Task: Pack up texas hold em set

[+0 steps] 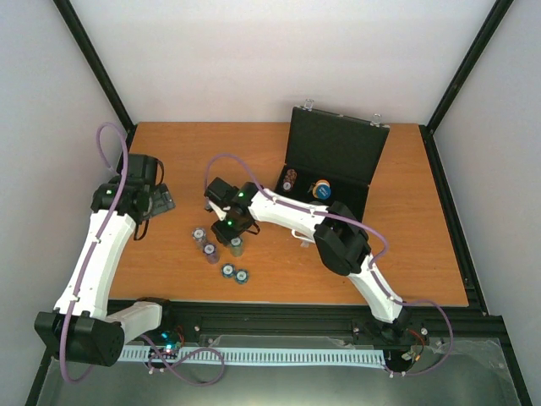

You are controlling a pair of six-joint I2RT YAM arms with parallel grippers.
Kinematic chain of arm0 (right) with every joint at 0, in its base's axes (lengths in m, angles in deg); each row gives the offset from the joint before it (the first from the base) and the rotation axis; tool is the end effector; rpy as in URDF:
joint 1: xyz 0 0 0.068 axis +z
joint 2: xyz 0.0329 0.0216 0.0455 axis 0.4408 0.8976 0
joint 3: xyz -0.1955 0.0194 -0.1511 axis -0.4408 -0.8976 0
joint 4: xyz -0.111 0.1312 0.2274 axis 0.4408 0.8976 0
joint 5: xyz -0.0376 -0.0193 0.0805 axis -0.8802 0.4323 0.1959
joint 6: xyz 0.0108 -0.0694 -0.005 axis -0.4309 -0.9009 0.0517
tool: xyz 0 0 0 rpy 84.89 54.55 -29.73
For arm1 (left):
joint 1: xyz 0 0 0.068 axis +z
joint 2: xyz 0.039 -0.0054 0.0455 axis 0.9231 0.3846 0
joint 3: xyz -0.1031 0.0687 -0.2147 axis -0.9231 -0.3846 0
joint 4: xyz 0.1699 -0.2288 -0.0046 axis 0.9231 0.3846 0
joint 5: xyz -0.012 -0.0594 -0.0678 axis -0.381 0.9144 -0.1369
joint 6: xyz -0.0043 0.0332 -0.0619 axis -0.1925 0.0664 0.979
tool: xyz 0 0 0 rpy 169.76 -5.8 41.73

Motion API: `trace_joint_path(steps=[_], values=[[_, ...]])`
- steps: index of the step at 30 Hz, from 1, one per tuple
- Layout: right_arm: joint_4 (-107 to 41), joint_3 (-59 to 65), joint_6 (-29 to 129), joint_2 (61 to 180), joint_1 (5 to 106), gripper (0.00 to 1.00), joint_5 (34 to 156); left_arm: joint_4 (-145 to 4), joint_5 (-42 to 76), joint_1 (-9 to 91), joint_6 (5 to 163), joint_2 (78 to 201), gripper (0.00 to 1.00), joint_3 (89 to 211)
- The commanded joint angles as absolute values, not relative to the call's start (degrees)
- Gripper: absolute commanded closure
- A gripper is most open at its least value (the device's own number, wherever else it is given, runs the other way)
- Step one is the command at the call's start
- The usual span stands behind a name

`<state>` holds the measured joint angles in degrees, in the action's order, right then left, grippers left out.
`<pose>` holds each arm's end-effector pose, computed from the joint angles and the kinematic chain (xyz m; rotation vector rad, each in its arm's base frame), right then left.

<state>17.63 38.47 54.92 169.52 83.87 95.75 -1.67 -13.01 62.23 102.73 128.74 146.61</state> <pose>0.2560 0.4217 0.1420 -1.1738 2.6554 0.4744 0.2413 -0.0002 0.2955 -0.6837 2.4708 0.2762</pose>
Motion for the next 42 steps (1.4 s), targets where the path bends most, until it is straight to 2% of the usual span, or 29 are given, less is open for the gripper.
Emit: trace_joint_path(steps=[1, 7, 12, 32, 42], values=[[17.0, 40.3, 53.8, 170.8, 84.6, 0.44, 94.2, -3.1, -12.0, 62.5, 101.5, 128.1, 0.00, 146.5], [17.2, 41.0, 53.0, 171.4, 84.5, 0.68, 93.3, -3.7, -12.1, 62.5, 101.3, 128.6, 0.00, 146.0], [17.2, 41.1, 52.3, 170.5, 84.6, 0.81, 90.9, -4.0, -12.2, 62.5, 101.1, 129.1, 0.00, 145.7], [5.2, 28.0, 42.0, 152.8, 84.0, 0.86, 59.5, -5.9, -11.3, 62.5, 100.9, 131.7, 0.00, 146.4], [4.3, 22.8, 40.8, 152.9, 78.5, 0.89, 55.7, -5.6, -11.1, 62.4, 101.4, 133.0, 0.00, 146.6]])
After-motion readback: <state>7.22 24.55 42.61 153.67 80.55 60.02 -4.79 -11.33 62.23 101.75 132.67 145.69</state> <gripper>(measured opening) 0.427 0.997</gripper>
